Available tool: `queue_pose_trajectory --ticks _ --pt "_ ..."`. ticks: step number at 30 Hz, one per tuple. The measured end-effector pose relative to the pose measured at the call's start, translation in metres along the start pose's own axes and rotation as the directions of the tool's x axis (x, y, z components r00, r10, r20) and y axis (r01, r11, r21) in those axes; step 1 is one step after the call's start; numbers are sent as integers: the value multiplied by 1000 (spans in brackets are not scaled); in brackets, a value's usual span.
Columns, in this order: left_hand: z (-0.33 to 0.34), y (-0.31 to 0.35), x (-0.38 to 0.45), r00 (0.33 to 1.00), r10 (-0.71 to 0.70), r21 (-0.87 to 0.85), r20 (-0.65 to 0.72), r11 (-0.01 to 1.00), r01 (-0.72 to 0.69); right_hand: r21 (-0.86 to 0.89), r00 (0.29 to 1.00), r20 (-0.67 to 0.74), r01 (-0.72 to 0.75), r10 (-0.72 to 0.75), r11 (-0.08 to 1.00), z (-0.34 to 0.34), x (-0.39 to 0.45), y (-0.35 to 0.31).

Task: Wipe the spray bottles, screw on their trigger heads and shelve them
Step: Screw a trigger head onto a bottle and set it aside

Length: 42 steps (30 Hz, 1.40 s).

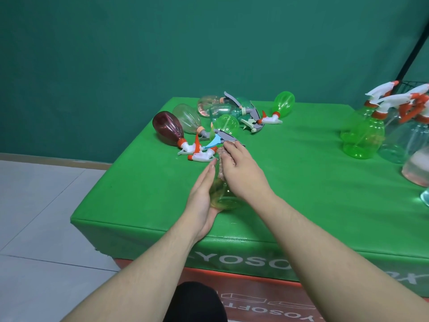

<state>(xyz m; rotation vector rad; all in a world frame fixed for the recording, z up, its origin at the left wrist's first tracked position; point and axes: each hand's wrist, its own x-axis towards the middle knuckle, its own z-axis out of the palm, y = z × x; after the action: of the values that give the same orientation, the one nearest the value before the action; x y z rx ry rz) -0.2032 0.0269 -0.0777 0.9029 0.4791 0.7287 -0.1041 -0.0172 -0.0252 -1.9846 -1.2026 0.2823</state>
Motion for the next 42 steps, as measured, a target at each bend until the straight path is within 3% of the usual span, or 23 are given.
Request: queue_pose_trajectory --ticks 7,14,29,37,42 --pt "2 -2 -3 1000 24 49 -6 999 -23 -53 980 -84 178 -182 983 4 -20 9" --pt "5 -1 -5 999 36 58 -29 998 -34 -204 939 -57 322 -340 925 8 -54 22" --pt "7 0 -8 997 62 43 -41 997 -60 -262 956 -1 283 -294 923 14 -90 32" --pt "0 -2 -5 999 38 11 -18 999 -38 -187 961 -96 237 -258 953 17 -63 13" --pt "-2 -1 -4 999 17 -28 32 999 -16 -152 977 -75 189 -202 970 11 -36 4"
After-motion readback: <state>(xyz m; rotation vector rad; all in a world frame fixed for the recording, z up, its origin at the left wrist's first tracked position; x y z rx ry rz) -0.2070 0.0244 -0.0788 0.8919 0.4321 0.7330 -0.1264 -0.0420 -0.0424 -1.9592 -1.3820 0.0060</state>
